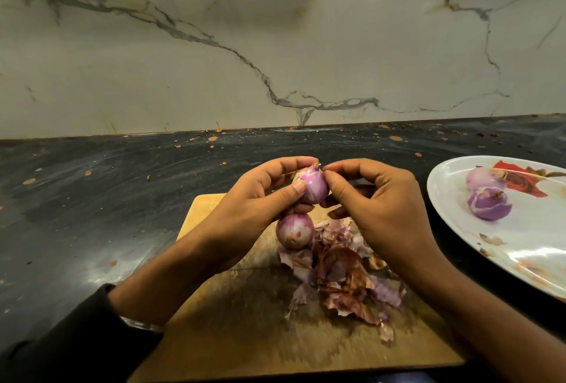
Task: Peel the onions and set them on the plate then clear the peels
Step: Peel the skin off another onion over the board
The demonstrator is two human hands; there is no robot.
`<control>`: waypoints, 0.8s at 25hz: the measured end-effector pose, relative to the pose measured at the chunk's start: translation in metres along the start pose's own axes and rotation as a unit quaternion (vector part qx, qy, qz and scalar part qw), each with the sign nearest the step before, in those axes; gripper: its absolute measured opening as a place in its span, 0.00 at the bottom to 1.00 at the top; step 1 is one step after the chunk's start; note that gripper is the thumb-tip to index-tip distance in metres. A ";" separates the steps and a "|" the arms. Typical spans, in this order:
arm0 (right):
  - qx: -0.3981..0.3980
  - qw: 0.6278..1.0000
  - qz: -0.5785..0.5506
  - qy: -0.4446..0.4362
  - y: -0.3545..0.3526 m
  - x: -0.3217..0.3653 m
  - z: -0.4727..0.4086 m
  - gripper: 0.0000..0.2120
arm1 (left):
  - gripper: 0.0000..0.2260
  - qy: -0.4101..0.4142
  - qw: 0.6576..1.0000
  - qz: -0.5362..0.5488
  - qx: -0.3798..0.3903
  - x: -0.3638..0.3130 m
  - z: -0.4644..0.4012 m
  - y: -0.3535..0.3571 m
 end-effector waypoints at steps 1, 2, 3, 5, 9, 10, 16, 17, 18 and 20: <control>0.013 1.000 -0.006 0.010 0.001 -0.001 0.000 0.07 | 0.15 0.003 1.000 -0.006 0.003 0.000 0.000 0.000; 0.022 1.000 -0.008 0.014 0.002 -0.002 0.000 0.07 | 0.15 0.005 1.000 -0.014 0.006 0.000 0.000 0.000; 0.026 1.000 -0.004 0.010 0.002 -0.003 -0.001 0.07 | 0.15 0.006 1.000 -0.020 0.009 -0.001 0.001 0.000; 0.014 0.999 0.022 -0.022 0.000 -0.001 -0.003 0.06 | 0.15 0.007 0.999 -0.027 0.018 -0.001 0.002 0.001; -0.005 0.997 0.047 -0.058 -0.002 0.001 -0.003 0.06 | 0.16 -0.004 1.000 -0.012 0.019 0.000 0.000 0.002; 0.002 0.998 0.037 -0.049 -0.001 0.000 -0.003 0.06 | 0.16 -0.008 1.000 -0.006 0.016 0.001 -0.001 0.001; 0.033 0.999 -0.041 0.014 0.004 -0.003 -0.004 0.03 | 0.18 -0.010 0.999 -0.009 0.034 0.002 -0.002 0.000; 0.032 0.999 -0.043 0.009 0.004 -0.002 -0.004 0.03 | 0.17 -0.011 0.999 -0.008 0.033 0.003 -0.002 0.000; 0.031 0.999 -0.042 0.000 0.004 -0.001 -0.004 0.03 | 0.17 -0.015 0.999 -0.004 0.030 0.003 -0.002 -0.001; 0.031 0.999 -0.032 -0.017 0.004 0.002 -0.003 0.04 | 0.17 -0.021 0.999 0.002 0.030 0.003 -0.002 -0.001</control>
Point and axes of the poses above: each hand's wrist, its own z-axis away from the middle knuckle, its own y-axis out of the palm, x = y × z, the point moved 7 cm from there along -z, towards the middle knuckle, and after that the axes turned 15 degrees about -x, right-handed, at the moved point
